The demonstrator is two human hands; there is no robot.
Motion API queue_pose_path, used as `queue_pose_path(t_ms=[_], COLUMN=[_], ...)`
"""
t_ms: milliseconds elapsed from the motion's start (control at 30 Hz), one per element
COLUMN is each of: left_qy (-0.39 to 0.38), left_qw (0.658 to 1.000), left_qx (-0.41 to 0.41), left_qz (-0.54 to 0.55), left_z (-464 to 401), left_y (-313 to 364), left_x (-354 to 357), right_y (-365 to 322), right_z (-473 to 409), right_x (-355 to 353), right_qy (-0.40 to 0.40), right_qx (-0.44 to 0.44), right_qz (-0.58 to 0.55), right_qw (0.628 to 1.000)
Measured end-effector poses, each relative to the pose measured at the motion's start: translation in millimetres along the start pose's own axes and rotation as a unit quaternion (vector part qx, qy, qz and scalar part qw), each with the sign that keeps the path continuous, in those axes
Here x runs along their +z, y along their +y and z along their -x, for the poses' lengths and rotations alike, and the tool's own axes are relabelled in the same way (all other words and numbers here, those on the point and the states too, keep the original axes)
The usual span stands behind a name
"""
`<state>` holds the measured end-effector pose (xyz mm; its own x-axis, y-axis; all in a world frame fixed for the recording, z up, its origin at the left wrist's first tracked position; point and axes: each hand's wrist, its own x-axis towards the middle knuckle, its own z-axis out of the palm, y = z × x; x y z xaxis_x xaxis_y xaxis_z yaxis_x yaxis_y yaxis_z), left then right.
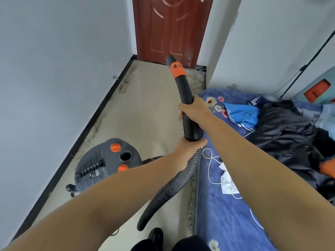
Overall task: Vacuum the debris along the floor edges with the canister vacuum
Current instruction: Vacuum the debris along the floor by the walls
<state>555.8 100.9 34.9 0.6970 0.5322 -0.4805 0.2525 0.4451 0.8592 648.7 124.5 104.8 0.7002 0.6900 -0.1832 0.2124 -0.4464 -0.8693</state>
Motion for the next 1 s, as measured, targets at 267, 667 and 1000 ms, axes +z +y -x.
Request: queue_pose_path(t_ms=[267, 667, 1000], left_qy=[0.011, 0.165, 0.250], left_qw=[1.000, 0.983, 0.955], left_qx=[-0.006, -0.016, -0.038], left_qz=[0.015, 0.081, 0.154], left_z=[-114, -290, -397], left_y=[51, 156, 192], left_x=[21, 10, -91], right_y=[-11, -50, -101], right_z=[-121, -345, -456], right_x=[-25, -14, 94], right_qy=[-0.037, -0.157, -0.295], right_qx=[-0.004, -0.036, -0.073], right_qz=[0.012, 0.022, 0.072], right_qw=[0.999, 0.987, 0.950])
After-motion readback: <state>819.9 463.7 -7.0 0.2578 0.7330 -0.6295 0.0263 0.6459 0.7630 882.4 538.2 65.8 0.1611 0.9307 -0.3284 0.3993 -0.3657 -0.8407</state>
